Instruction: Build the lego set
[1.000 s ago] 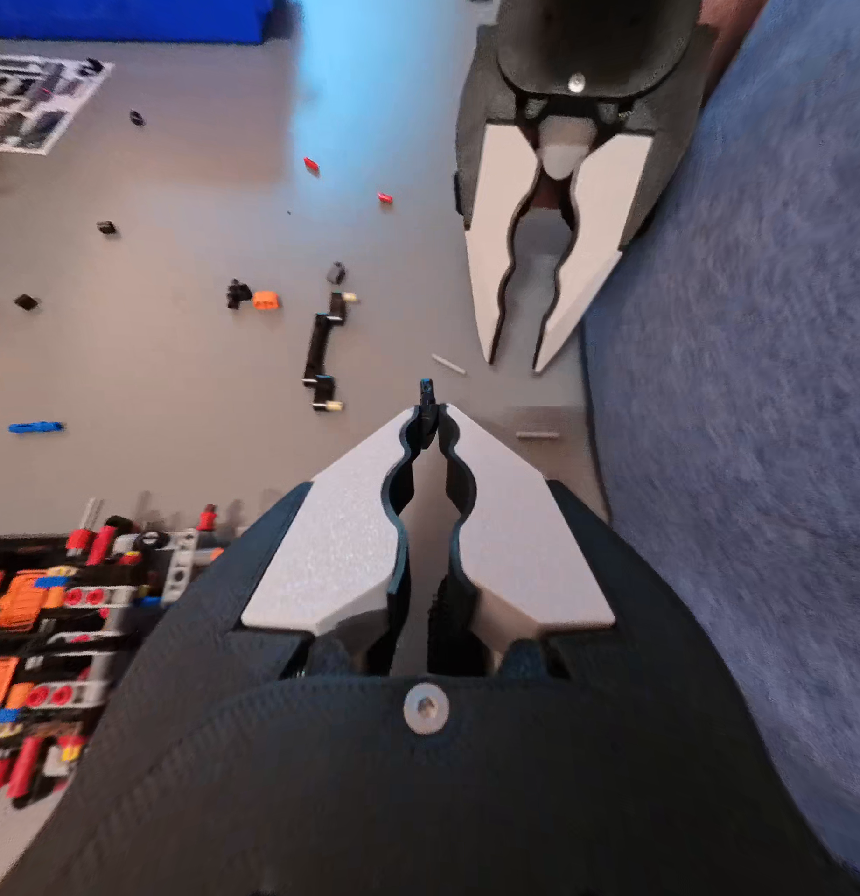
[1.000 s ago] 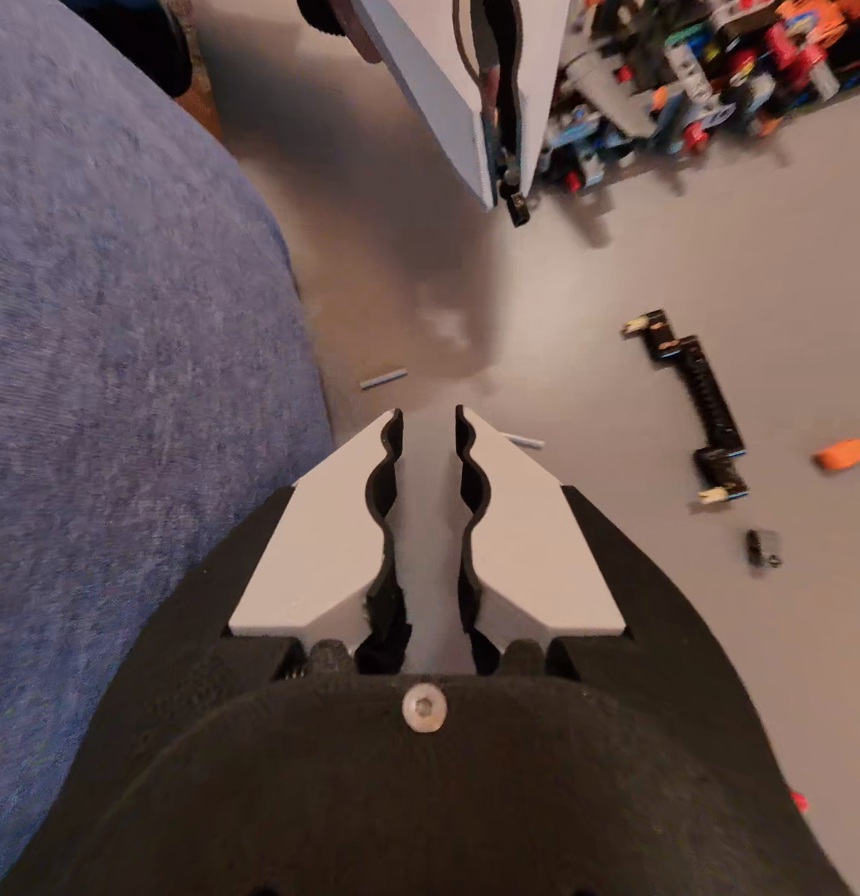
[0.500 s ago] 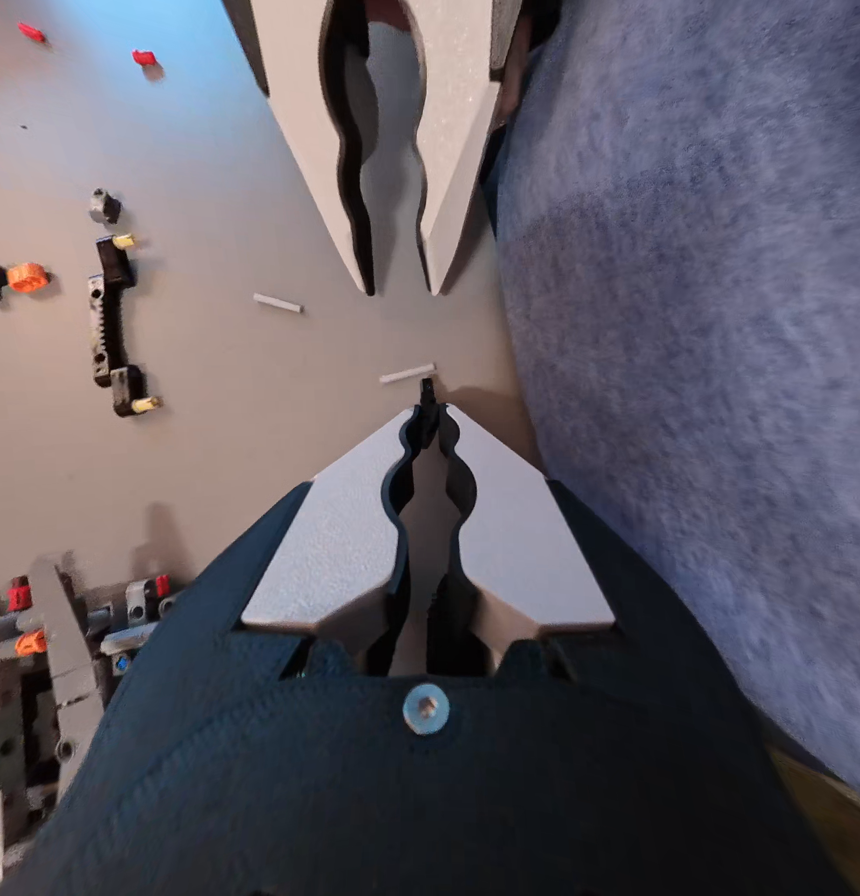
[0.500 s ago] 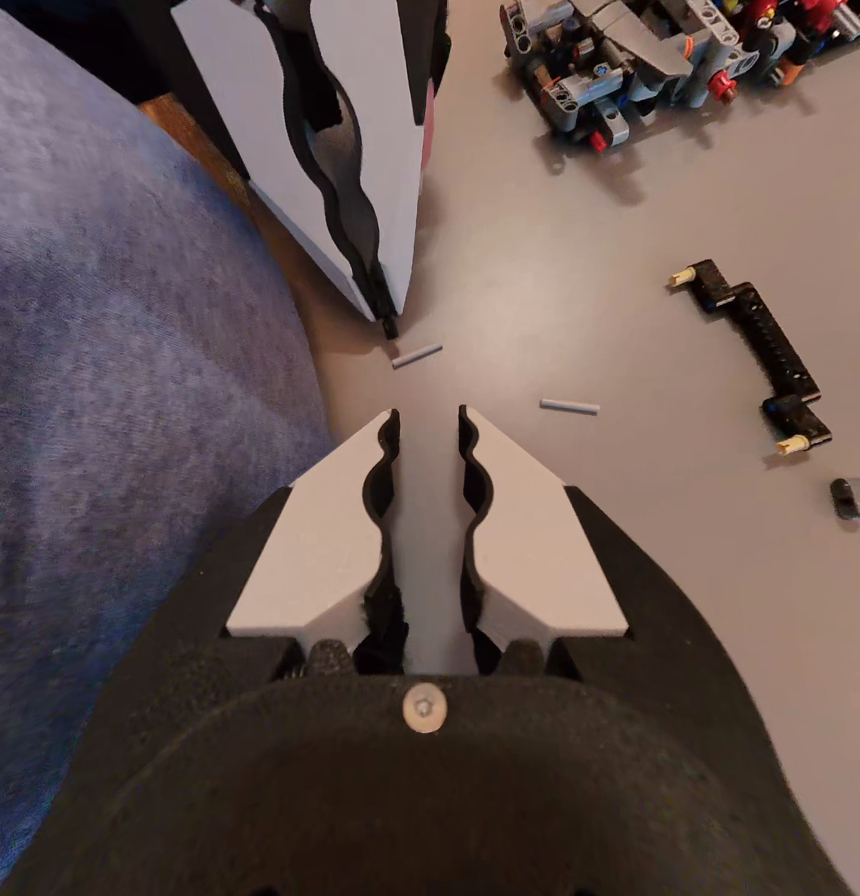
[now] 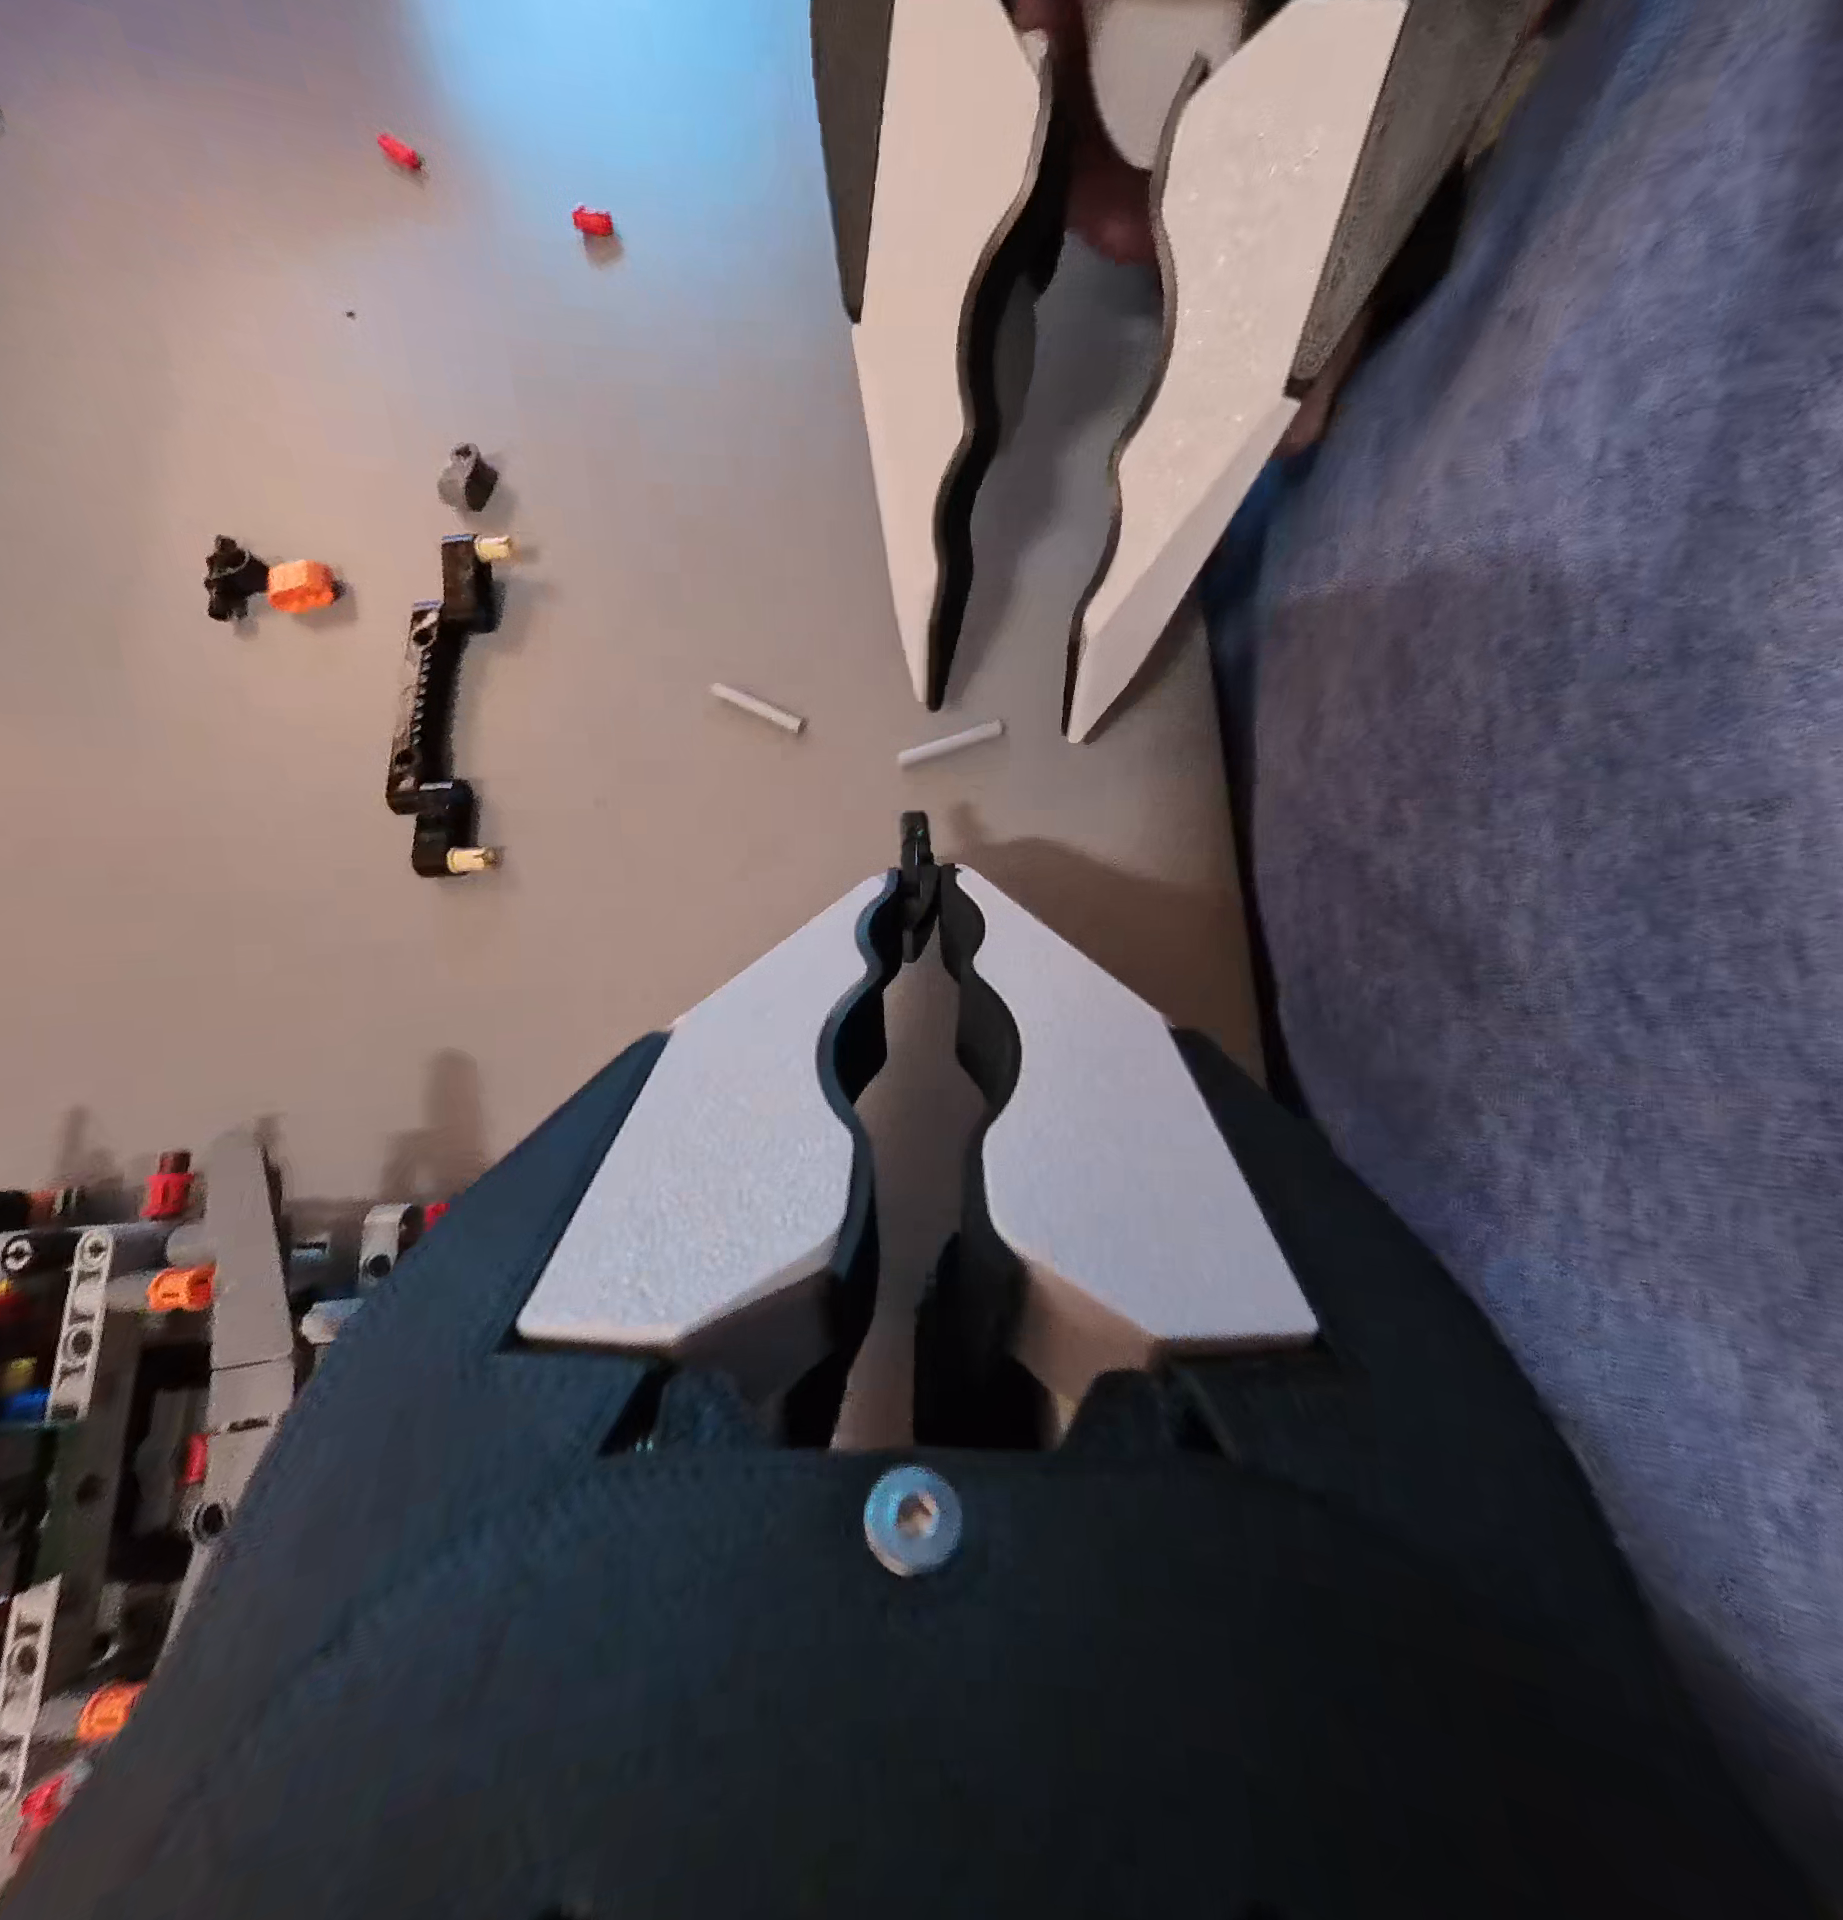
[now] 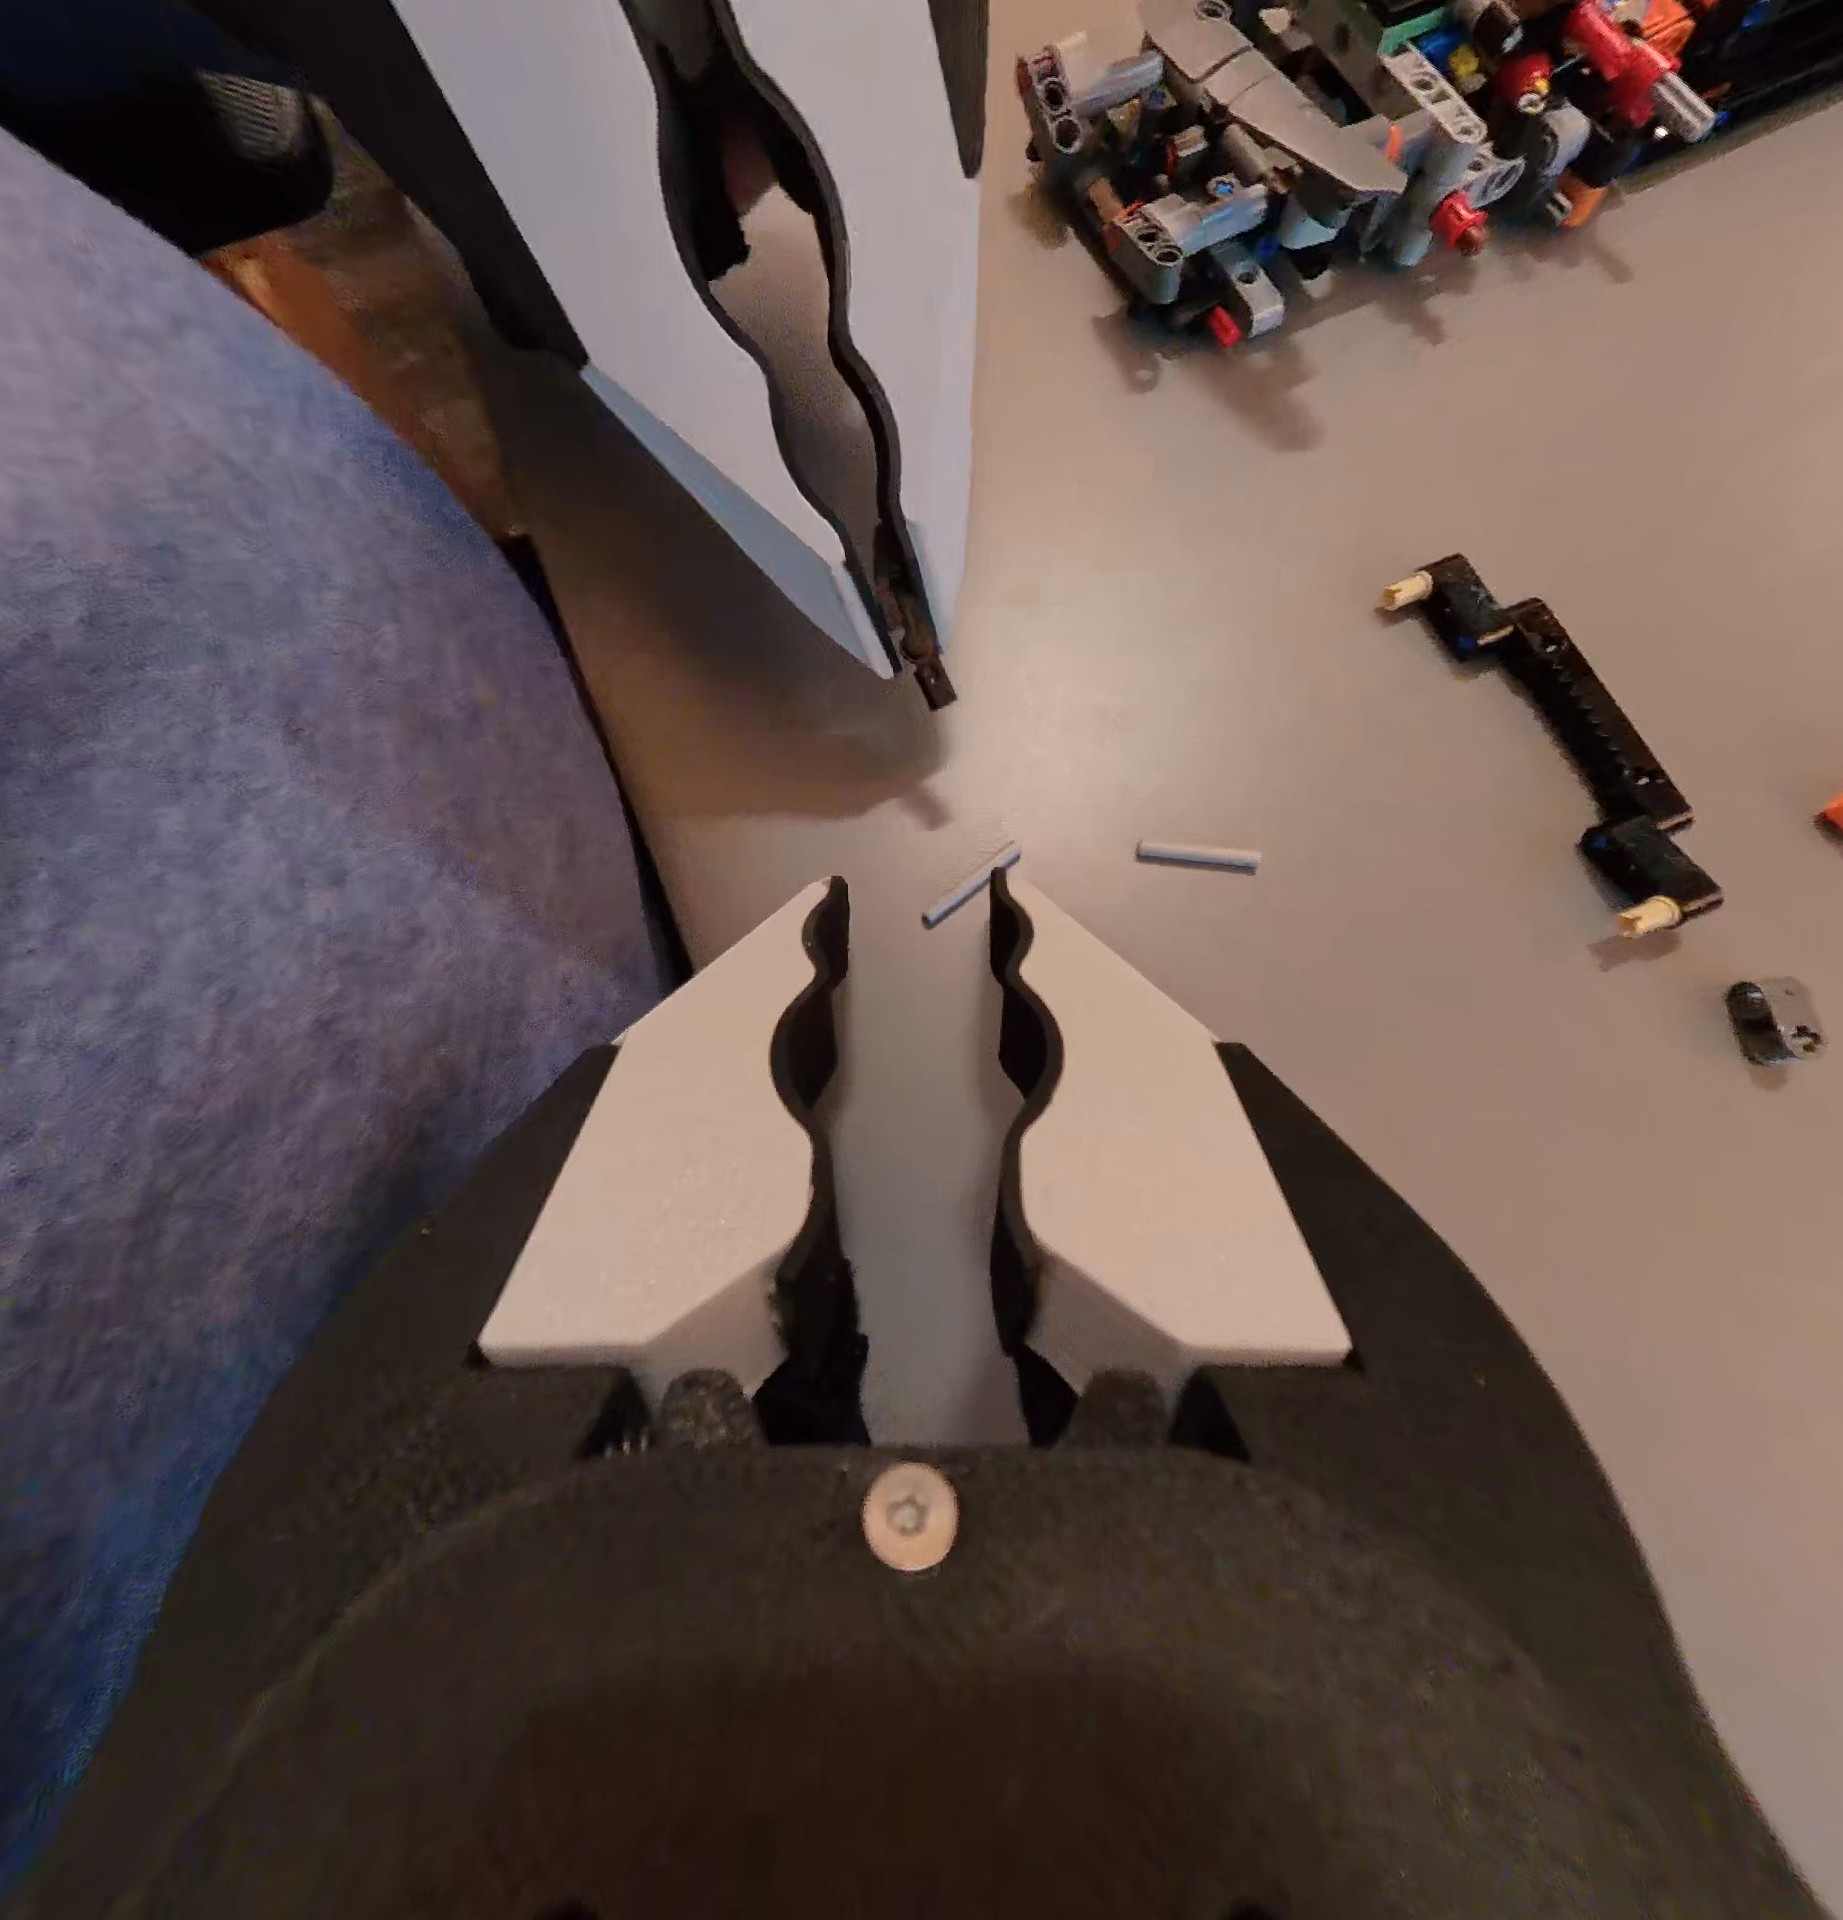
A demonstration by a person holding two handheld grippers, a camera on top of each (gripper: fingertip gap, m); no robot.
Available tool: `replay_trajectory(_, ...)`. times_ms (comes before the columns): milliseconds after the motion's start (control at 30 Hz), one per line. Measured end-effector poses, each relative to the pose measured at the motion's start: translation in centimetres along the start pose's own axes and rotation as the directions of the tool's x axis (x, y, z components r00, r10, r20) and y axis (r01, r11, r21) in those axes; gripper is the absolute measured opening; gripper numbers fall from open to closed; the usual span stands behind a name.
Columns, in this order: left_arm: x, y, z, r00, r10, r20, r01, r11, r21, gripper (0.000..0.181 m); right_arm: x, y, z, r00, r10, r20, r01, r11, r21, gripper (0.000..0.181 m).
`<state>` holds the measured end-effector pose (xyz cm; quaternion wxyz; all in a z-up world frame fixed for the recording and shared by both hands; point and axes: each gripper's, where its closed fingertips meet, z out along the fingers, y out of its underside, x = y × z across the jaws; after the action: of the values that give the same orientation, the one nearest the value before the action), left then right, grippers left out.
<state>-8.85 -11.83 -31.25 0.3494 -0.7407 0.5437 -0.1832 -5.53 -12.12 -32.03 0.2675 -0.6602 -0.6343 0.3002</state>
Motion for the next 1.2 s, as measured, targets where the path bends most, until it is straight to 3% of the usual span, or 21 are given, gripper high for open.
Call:
replay_trajectory(167, -0.5, -0.1, 0.9, 0.999, 0.03, 0.021, -0.029, 0.999, -0.028, 0.004, 1.2, 0.7, 0.4, 0.993, 0.058, -0.103, -0.061, 0.998, -0.026, 0.017)
replay_trajectory(433, -1.0, -0.2, 1.3, 0.999, 0.03, 0.015, -0.03, 0.999, -0.036, 0.004, 1.4, 0.7, 0.6, 0.99, 0.091, -0.105, -0.096, 0.994, -0.05, 0.0)
replay_trajectory(967, -0.3, 1.2, 1.1, 0.998, -0.029, -0.049, 0.026, 0.998, -0.057, 0.004, 1.5, 0.1, 0.3, 0.998, 0.061, -0.006, -0.061, 0.998, 0.013, 0.0)
replay_trajectory(1200, 0.4, 1.3, 1.0, 0.997, -0.052, -0.059, 0.049, 0.997, -0.055, 0.004, -1.1, 0.8, -0.6, 0.983, -0.112, 0.149, 0.121, 0.991, -0.052, 0.019)
